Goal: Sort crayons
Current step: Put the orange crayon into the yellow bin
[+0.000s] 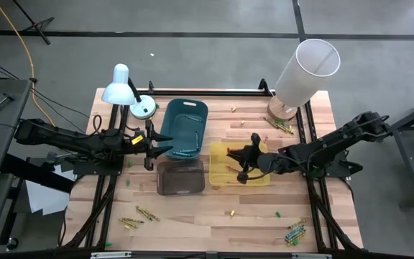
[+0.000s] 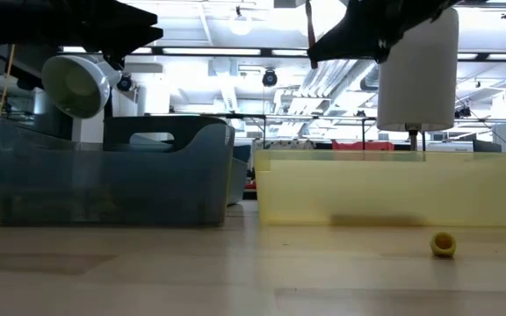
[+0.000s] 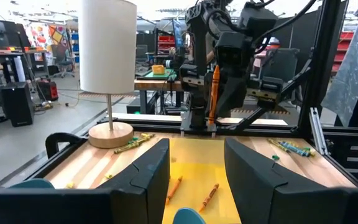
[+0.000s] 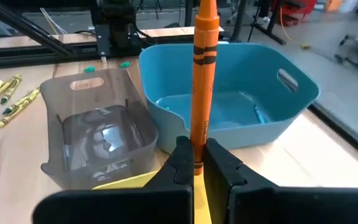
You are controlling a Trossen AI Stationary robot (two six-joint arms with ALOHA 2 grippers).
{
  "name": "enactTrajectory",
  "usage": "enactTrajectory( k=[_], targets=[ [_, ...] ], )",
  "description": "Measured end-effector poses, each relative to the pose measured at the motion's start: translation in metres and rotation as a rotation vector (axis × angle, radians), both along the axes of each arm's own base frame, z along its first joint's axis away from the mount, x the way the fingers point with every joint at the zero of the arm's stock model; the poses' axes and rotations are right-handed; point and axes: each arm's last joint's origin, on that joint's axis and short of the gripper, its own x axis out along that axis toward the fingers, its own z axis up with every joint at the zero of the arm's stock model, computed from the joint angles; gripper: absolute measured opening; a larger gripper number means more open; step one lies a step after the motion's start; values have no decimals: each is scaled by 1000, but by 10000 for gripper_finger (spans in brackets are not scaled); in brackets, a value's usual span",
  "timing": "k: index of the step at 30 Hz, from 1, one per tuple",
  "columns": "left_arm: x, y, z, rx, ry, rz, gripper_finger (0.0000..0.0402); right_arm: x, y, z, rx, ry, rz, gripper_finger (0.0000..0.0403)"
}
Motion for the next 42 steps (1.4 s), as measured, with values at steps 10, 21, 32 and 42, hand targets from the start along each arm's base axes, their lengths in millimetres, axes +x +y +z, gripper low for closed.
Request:
enactTrajectory(
  k=[10,21,32,42],
  targets=[
    [0,0,0,-1,-3,0,141,-2,-13,-33,311,214,-85,0],
    [0,0,0,-1,-4,0,141,40,-24,-65,307,680,-178,0],
    [0,0,0,-2,-1,0,141,64,-46,-79,349,1020,-209,0],
    [0,0,0,-2,-1,0,141,64,-47,-92,399,1085,-182,0]
  ],
)
